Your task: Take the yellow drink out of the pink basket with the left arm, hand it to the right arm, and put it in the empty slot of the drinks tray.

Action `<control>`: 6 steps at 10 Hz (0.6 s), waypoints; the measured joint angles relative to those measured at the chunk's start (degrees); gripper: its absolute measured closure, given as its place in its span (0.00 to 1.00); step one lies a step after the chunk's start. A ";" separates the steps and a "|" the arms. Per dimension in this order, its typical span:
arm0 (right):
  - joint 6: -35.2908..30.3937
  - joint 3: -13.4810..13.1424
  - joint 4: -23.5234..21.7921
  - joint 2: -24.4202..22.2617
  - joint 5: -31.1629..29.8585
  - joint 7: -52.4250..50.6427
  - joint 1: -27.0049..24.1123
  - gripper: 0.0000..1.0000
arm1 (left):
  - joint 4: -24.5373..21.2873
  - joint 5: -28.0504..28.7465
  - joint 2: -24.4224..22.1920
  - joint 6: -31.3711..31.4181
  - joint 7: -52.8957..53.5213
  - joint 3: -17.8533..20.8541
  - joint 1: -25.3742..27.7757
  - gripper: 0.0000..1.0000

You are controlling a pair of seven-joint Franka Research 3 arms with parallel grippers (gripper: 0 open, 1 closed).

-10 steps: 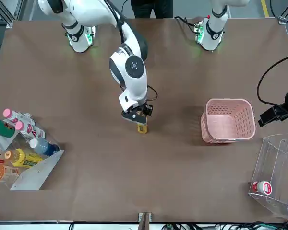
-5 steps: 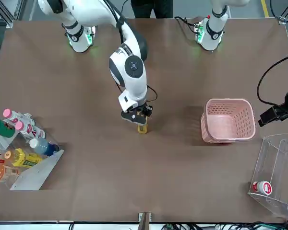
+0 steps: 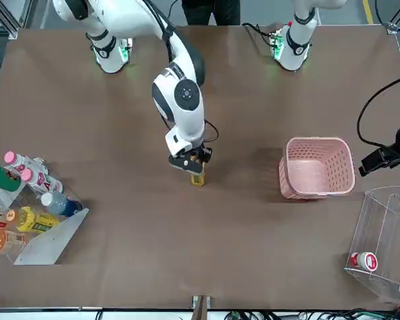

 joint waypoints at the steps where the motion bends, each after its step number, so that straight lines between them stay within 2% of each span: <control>1: 0.01 -0.07 0.32 0.03 0.00 0.01 -0.01 0.48 | 0.00 0.00 0.00 0.00 0.00 0.00 0.00 0.00; 4: -0.01 -0.13 1.01 0.05 0.00 0.07 -0.02 0.55 | 0.00 0.00 0.00 0.00 0.00 0.00 0.00 0.00; 6: -0.02 -0.07 1.02 0.22 0.00 0.07 0.10 0.53 | 0.00 0.00 0.00 0.00 0.00 0.00 0.00 0.00</control>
